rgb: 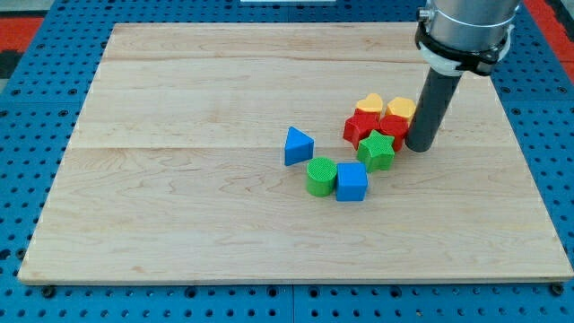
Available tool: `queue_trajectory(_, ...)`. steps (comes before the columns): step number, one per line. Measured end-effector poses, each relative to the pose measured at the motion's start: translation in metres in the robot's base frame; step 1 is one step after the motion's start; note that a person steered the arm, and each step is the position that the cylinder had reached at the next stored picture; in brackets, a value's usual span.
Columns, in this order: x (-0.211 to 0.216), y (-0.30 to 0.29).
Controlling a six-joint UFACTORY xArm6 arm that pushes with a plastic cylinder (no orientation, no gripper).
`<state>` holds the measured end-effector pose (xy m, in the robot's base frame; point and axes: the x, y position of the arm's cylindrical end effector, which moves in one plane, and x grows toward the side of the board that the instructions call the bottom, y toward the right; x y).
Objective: Push the green blocks slightly to the bottom of the blue triangle
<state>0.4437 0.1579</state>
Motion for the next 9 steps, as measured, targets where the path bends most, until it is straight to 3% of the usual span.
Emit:
queue_trajectory(3,0.002,-0.051)
queue_trajectory(7,0.058,-0.100)
queue_trajectory(8,0.058,-0.110)
queue_trajectory(9,0.033,-0.107)
